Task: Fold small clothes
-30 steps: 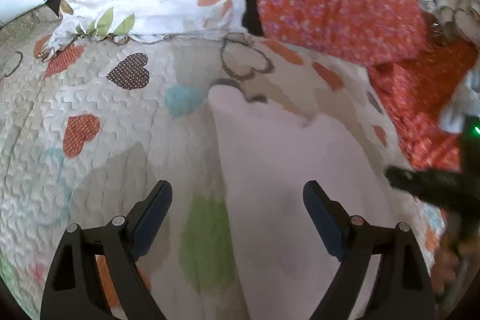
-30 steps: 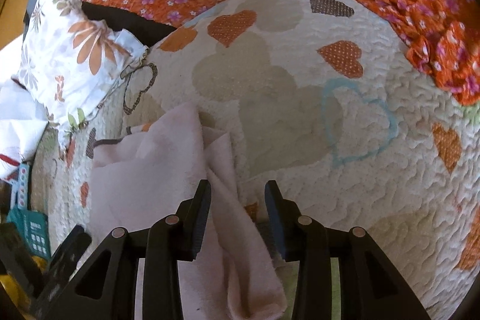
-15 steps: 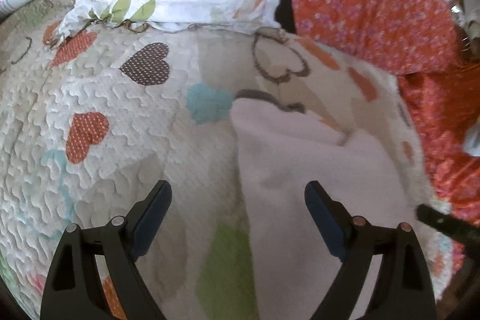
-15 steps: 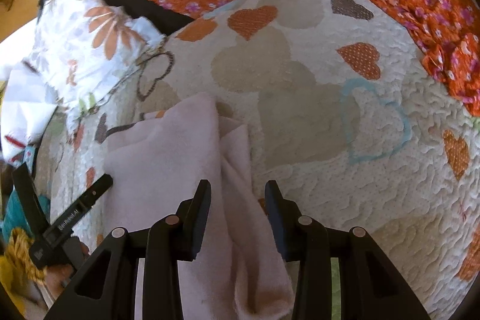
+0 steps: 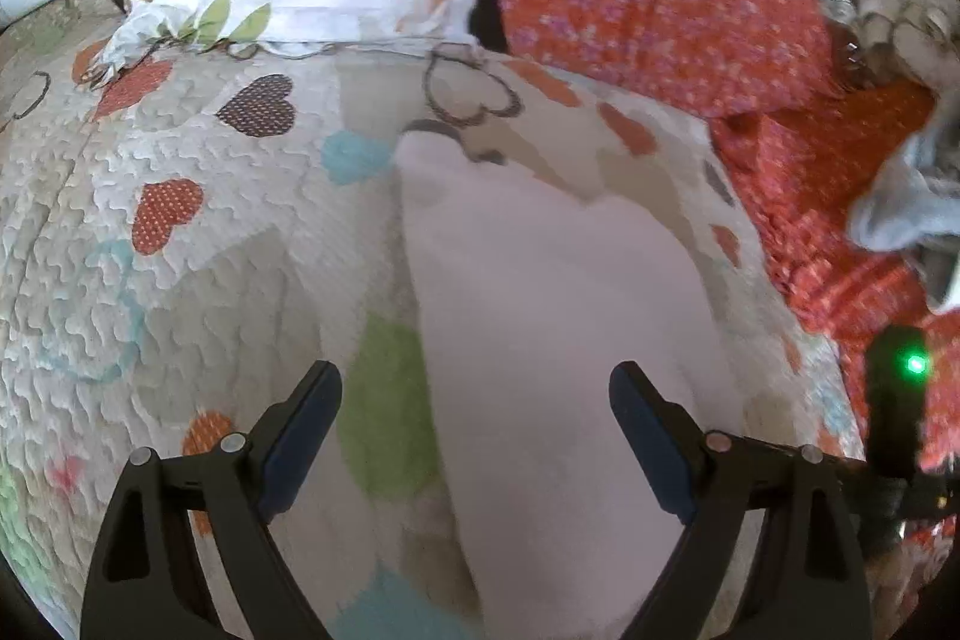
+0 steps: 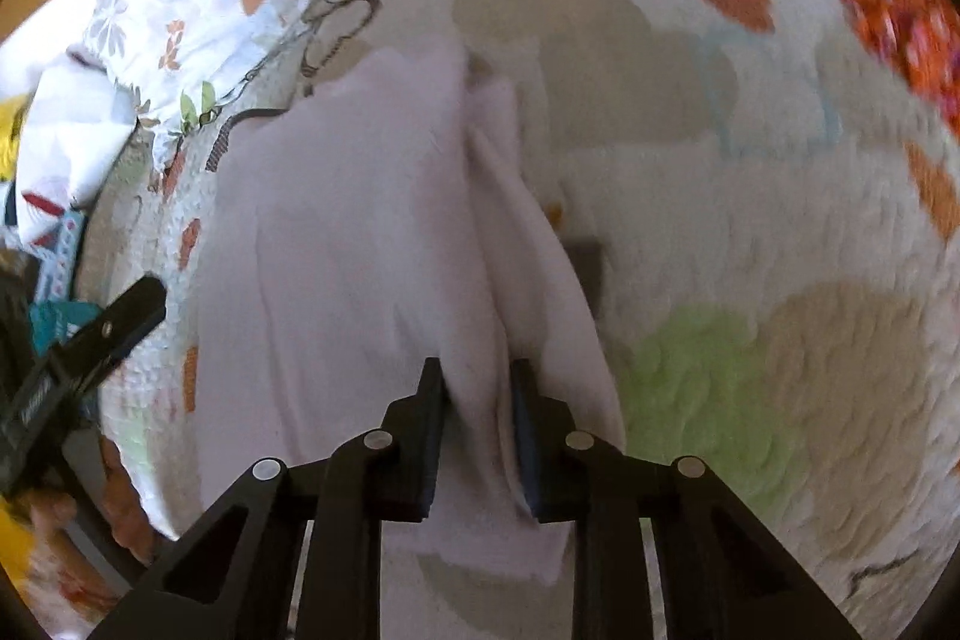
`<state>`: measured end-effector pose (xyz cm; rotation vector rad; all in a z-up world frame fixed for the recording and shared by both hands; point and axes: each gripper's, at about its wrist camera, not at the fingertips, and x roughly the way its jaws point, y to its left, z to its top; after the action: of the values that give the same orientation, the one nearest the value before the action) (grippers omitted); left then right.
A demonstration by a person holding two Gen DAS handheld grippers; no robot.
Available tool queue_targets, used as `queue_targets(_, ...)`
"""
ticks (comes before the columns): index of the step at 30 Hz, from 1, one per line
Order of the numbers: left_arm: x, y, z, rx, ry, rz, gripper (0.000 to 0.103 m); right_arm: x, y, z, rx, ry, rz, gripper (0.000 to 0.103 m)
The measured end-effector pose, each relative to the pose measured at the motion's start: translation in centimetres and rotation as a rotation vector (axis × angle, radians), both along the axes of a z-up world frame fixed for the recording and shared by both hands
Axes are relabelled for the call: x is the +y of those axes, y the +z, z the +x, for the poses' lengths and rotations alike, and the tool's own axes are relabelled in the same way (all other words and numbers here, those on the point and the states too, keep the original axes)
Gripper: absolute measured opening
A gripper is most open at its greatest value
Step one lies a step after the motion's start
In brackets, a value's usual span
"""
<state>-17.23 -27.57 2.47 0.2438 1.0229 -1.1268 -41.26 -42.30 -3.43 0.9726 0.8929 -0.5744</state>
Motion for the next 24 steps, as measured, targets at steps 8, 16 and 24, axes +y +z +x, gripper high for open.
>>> queue_targets(8,2.7,0.2,-1.2,-0.045,-0.017,0.002,0.090,1.4,-0.9,-2.4,-0.028,-0.011,0.055,0.020)
queue_targets(16,6.2,-0.8,-0.7,0.036,0.084,0.015,0.090,2.3,2.7,-2.8,-0.030,0.003,-0.096,0.034)
queue_targets(24,6.3,1.1,-3.2,-0.233,0.104,0.011,0.090,2.8,5.1,-1.9,-0.039,-0.047,-0.250,0.047)
